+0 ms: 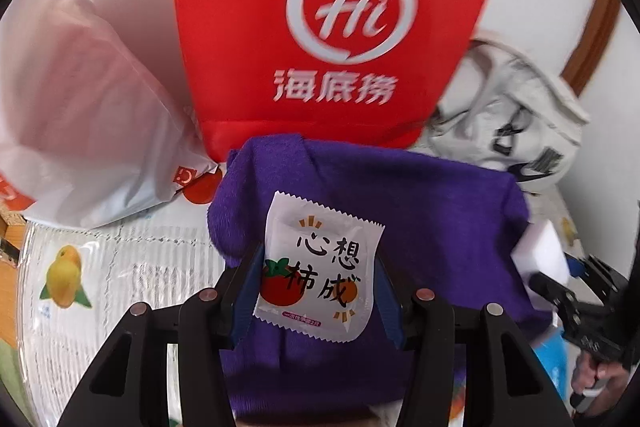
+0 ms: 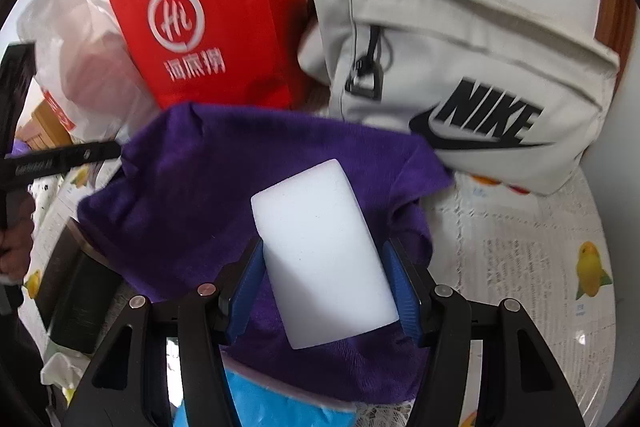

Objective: Organize soft objects
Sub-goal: 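Carry sachet and sponge to the purple towel, open left tool releasing sachet, then open right tool to drop the white sponge onto the purple towel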

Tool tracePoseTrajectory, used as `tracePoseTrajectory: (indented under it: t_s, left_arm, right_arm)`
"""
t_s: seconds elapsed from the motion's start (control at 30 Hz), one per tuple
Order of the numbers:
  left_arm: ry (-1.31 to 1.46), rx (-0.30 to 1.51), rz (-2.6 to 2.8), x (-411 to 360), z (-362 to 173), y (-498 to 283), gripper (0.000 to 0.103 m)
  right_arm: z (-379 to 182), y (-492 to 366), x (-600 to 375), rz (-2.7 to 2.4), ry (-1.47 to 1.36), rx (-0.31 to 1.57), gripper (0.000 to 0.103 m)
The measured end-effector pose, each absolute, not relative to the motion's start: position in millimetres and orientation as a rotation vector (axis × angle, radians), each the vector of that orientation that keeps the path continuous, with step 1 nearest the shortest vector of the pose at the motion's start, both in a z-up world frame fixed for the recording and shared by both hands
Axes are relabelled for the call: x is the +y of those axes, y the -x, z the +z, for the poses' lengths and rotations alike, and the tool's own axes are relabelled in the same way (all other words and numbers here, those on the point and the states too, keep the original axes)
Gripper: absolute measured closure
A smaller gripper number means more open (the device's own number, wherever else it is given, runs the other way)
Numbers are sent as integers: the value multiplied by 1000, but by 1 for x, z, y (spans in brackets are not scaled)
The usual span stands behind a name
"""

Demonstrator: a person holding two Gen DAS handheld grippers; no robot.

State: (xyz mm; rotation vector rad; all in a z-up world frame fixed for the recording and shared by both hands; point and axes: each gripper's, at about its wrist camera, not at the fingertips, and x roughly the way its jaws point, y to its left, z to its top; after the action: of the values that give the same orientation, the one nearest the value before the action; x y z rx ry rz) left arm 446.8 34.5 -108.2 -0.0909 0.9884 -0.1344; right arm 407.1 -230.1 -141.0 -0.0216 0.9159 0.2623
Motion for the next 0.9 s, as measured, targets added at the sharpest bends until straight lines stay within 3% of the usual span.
tracePoseTrajectory:
  t_s: [0.5, 0.67, 0.73, 0.9]
  left_arm:
    - [122, 1059, -147, 26, -140, -499, 52]
    - [107, 1079, -144, 24, -142, -501, 32]
    - [102, 1072, -145, 23, -139, -499, 21]
    - [80, 1045, -133, 23, -125, -490, 19]
  right_arm:
    - [-158, -428, -225, 268, 59, 977, 44]
    - [-163, -431, -222, 286, 45, 999, 44]
    - [-164, -431, -221, 291, 58, 1008, 38]
    - [-153, -419, -218, 302, 76, 969, 31]
